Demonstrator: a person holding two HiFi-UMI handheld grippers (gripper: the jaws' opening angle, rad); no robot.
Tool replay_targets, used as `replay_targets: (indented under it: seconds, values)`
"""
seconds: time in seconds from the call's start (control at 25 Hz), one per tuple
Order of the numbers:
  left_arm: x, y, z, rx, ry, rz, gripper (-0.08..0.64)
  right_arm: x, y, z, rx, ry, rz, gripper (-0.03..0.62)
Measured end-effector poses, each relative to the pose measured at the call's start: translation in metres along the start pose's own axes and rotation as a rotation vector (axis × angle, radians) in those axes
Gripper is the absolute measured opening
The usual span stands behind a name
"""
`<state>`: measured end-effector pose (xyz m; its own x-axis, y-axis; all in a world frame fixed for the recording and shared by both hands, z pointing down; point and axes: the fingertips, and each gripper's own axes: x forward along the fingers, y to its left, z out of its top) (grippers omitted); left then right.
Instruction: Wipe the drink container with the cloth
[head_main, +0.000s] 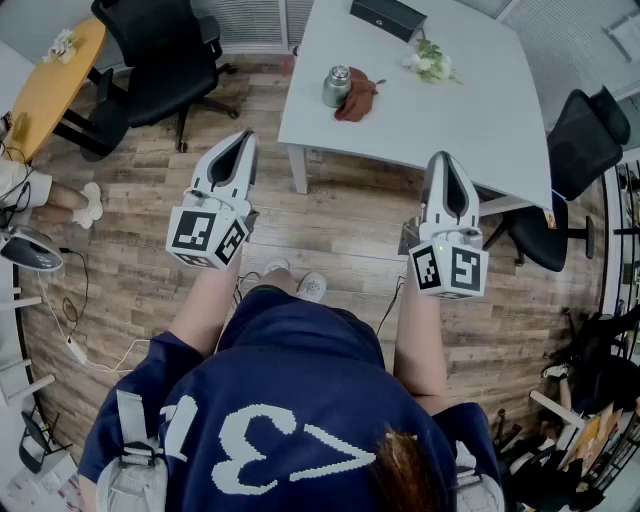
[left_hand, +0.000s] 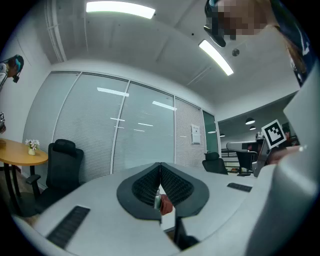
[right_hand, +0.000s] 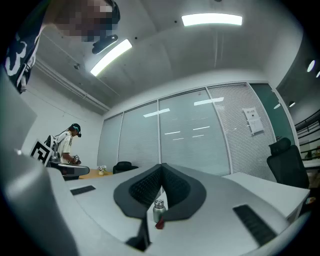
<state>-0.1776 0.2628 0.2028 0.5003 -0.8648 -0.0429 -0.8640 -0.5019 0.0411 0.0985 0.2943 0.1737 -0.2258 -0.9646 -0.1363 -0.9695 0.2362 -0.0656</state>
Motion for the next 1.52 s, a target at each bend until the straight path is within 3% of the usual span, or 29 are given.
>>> replay_targets:
  seconds: [0.52,1.12,1.52]
  values:
    - [0.027,0.013,0.000,0.007,0.000,-0.006,0.017,0.027,0.000,-0.003,0.040,-0.032,0.050,0.026]
    - [0.202,0.091,-0.004,0.016,-0.011,-0.124,0.017,0.194,-0.035,-0.012,0.023,-0.046,0.013,0.026]
    - [0.284,0.093,-0.034,-0.010,0.063,-0.234,0.017,0.256,-0.073,-0.043,0.054,0.032,0.008,0.028]
